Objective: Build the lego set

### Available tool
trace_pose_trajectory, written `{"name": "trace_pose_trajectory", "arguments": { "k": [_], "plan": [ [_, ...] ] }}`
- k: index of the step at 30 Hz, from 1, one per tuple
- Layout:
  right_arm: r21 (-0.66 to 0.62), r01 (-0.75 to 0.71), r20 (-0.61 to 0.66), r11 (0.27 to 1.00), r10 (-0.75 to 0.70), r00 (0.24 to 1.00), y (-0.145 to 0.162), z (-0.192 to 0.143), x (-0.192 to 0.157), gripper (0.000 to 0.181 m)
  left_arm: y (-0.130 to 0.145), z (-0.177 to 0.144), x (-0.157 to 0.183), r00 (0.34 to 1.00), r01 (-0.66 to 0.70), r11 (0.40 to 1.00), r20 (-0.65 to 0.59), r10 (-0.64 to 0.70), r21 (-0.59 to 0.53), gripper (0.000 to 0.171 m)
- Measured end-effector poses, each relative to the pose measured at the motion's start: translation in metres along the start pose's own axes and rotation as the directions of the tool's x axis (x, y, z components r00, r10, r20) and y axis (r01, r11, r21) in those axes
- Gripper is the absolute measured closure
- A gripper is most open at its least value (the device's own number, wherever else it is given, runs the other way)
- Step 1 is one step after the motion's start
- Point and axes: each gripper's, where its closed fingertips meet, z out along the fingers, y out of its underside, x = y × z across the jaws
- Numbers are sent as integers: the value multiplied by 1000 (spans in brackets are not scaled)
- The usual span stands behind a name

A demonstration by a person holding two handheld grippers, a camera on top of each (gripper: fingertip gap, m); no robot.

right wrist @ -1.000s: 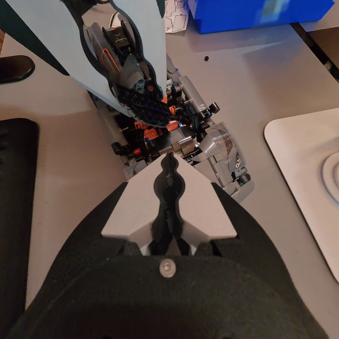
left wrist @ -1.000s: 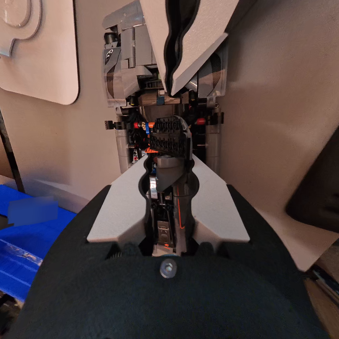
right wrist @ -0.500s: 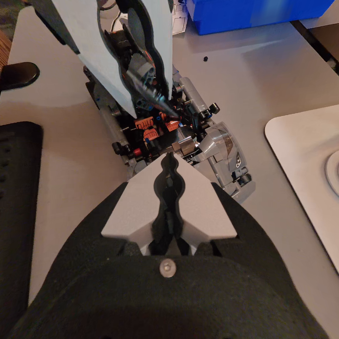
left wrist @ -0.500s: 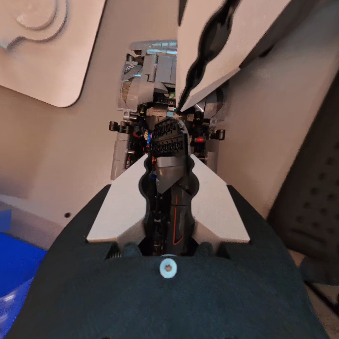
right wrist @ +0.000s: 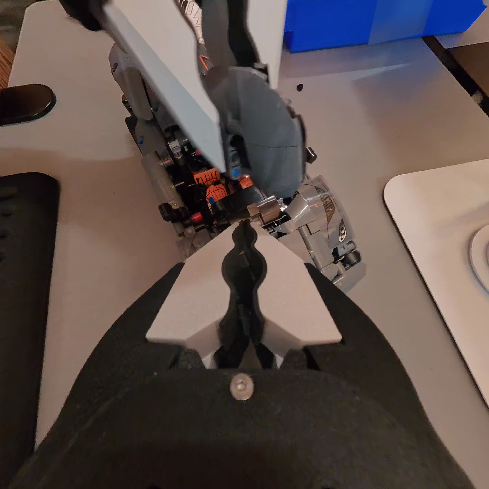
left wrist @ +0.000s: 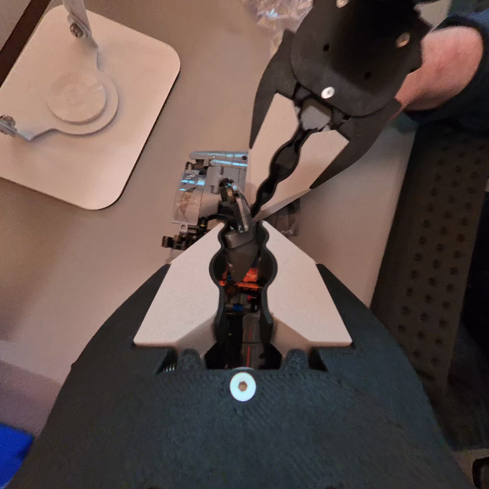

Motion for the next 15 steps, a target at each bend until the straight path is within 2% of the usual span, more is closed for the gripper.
{"name": "trace_pose_trajectory", "arguments": {
  "k": [3, 8, 11, 15],
  "plan": [
    [4, -14, 21, 1000, 14, 1000, 0, 0, 0, 181, -8, -5, 41, 985, 8, 999, -172, 0, 51, 154],
    [8, -27, 41, 1000, 27, 999, 0, 0, 1, 181, 25, 16, 112, 929, -76, 994, -368, 40, -83, 153],
    [5, -24, 36, 1000, 23, 999, 0, -1, 1, 181, 42, 42, 119, 937, -78, 987, -348, 25, -139, 152],
    [7, -29, 37, 1000, 29, 999, 1, -2, 2, 181, 50, 50, 100, 978, -83, 985, -202, 51, -150, 132]
  ]
}}
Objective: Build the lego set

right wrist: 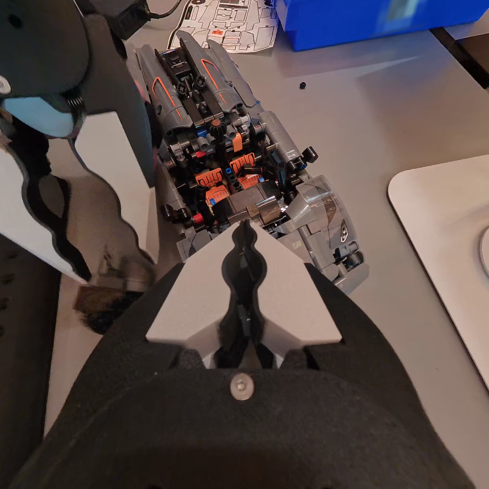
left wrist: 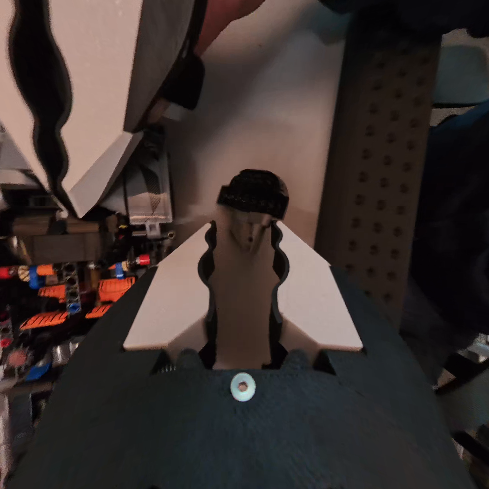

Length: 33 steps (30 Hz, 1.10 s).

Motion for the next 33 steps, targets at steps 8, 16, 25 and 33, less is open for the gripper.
{"name": "trace_pose_trajectory", "arguments": {
  "k": [8, 16, 25, 33],
  "plan": [
    [1, -3, 5, 1000, 3, 1000, 0, 0, 0, 181, 7, -59, -22, 967, -73, 997, 249, 61, 39, 118],
    [2, -3, 3, 1000, 3, 1000, -1, 0, 0, 181, 58, -111, -84, 896, 24, 998, 444, 6, -61, 101],
    [-4, 4, -3, 1000, -4, 1000, -1, 1, 0, 181, 65, -88, -95, 946, 81, 992, 320, -48, -93, 90],
    [-9, 18, -10, 1000, -18, 1000, -1, 2, 0, 181, 63, -90, -97, 950, 49, 993, 313, -13, -107, 99]
  ]
}}
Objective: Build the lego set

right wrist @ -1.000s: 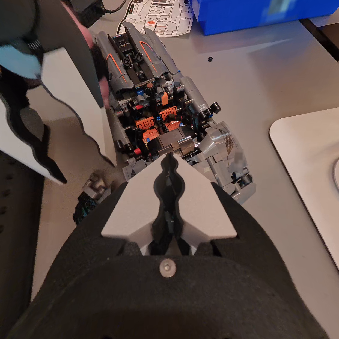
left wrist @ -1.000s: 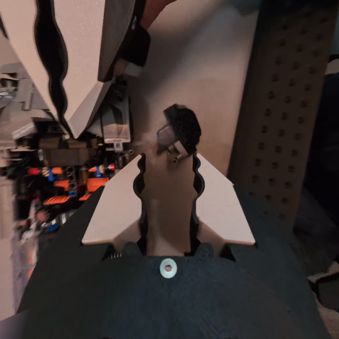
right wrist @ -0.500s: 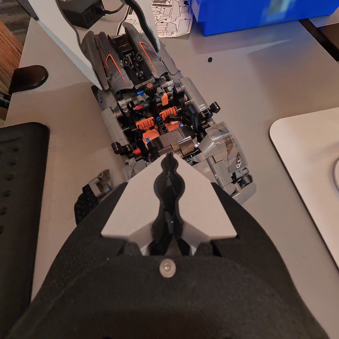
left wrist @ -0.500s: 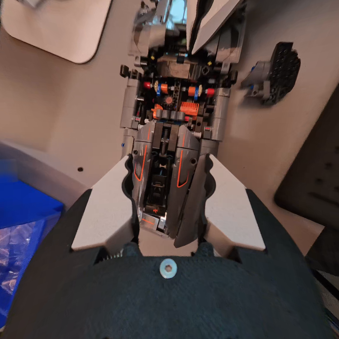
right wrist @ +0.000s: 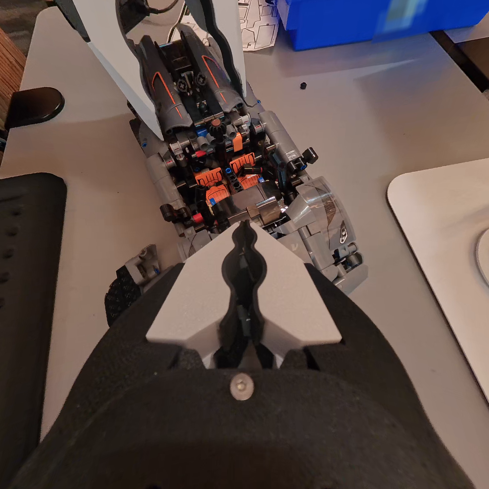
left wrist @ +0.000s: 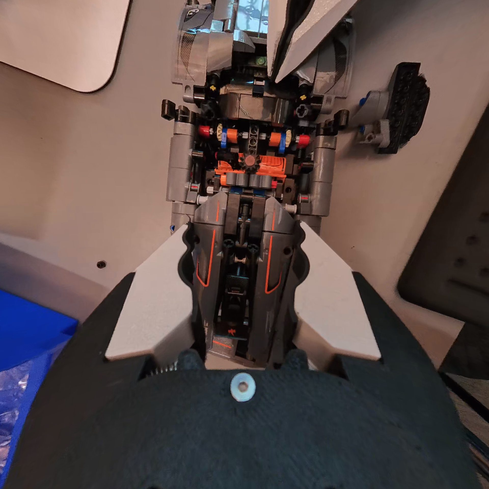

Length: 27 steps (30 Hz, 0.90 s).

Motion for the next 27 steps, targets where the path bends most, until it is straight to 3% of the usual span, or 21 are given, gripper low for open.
{"name": "trace_pose_trajectory", "arguments": {
  "k": [5, 14, 20, 27],
  "plan": [
    [-5, 9, -5, 1000, -9, 1000, 0, 0, 0, 181, 1, -2, 0, 999, -38, 999, 29, 39, -31, 100],
    [1, 7, -4, 1000, -7, 1000, 0, 0, 0, 181, 0, -5, -1, 988, -120, 970, 68, 137, -213, 102],
    [0, 11, -4, 1000, -11, 1000, -1, 2, -1, 181, -1, -11, -2, 999, -32, 999, -9, 31, -43, 102],
    [-12, 23, -13, 1000, -23, 1000, -1, 4, -1, 181, 5, -11, 2, 1000, -15, 999, 18, 14, 32, 102]
  ]
}}
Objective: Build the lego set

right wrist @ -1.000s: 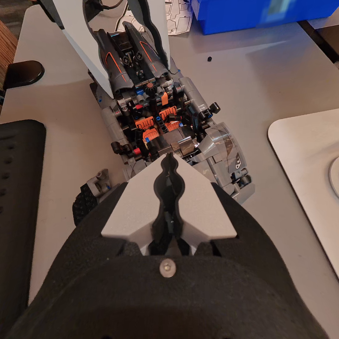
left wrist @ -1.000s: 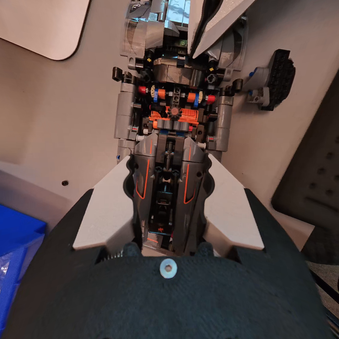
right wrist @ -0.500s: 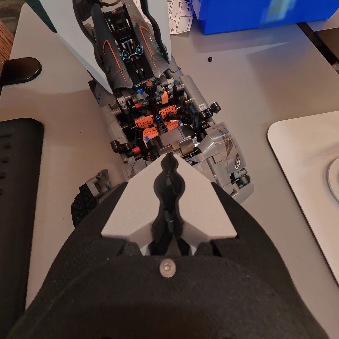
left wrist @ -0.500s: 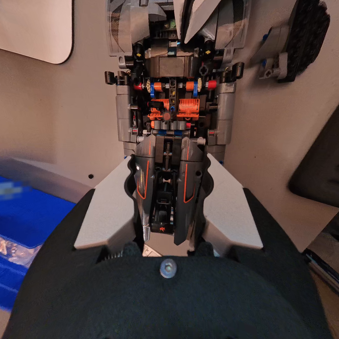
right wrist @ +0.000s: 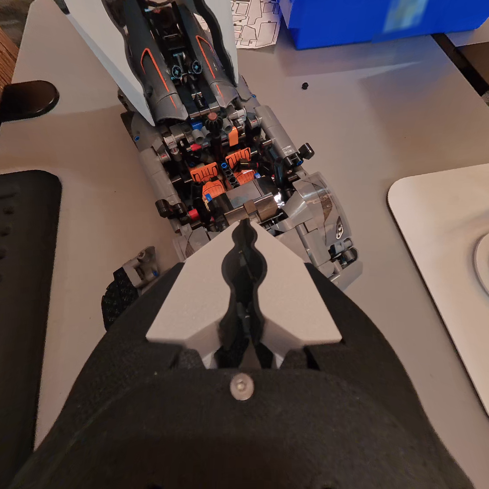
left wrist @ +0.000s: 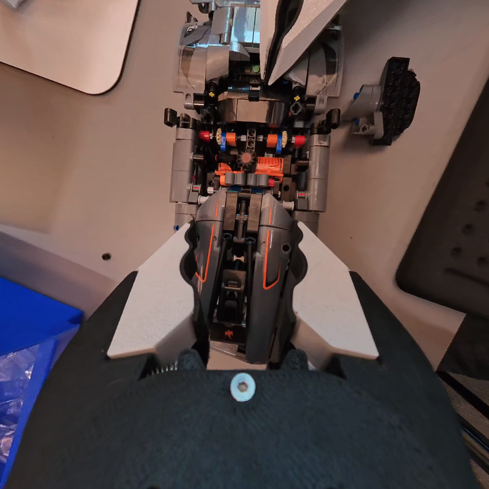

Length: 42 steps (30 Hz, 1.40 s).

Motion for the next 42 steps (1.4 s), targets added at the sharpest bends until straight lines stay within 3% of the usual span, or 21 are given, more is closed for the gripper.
{"name": "trace_pose_trajectory", "arguments": {
  "k": [2, 3, 5, 8, 10, 14, 19, 24, 30, 34, 38, 42],
  "plan": [
    [-5, 4, -14, 1000, -4, 1000, 0, 0, 1, 181, -4, -6, 1, 1000, -20, 1000, 20, 20, 6, 113],
    [-12, 8, -23, 1000, -9, 1000, 0, 0, 2, 181, -7, -11, 4, 998, -51, 999, 30, 51, -9, 126],
    [-14, 17, -31, 1000, -18, 999, 0, 0, 3, 181, -8, -19, -6, 984, -112, 987, 127, 126, -113, 171],
    [-17, 17, -32, 1000, -17, 999, 1, -1, 3, 181, -1, -18, -2, 997, -61, 981, 32, 68, -187, 159],
    [-16, 15, -33, 1000, -15, 999, 2, -2, 4, 181, 3, -23, -4, 996, -56, 979, 52, 68, -196, 154],
    [-17, 14, -32, 1000, -14, 999, 2, -3, 4, 181, 13, -41, -9, 995, 53, 994, 90, -45, -98, 136],
    [-16, 9, -27, 1000, -10, 1000, 2, -3, 4, 181, 44, -34, -1, 993, 79, 989, 92, -67, -127, 133],
    [-14, 7, -25, 1000, -7, 1000, 2, -3, 4, 181, 53, -30, -6, 980, 7, 986, 198, 26, -164, 133],
    [-16, 11, -28, 1000, -12, 1000, 2, -3, 4, 181, 55, -29, -14, 955, -27, 991, 289, 64, -128, 140],
    [-15, 7, -26, 1000, -8, 1000, 2, -3, 5, 181, 46, -31, -16, 870, -152, 980, 452, 194, -128, 140],
    [-15, 7, -29, 1000, -7, 1000, 2, -3, 5, 181, 43, -31, -18, 727, -272, 940, 596, 340, -204, 152],
    [-12, 3, -29, 1000, -4, 1000, 2, -3, 5, 181, 37, -38, -20, 612, -320, 915, 684, 397, -245, 154]
  ]
}}
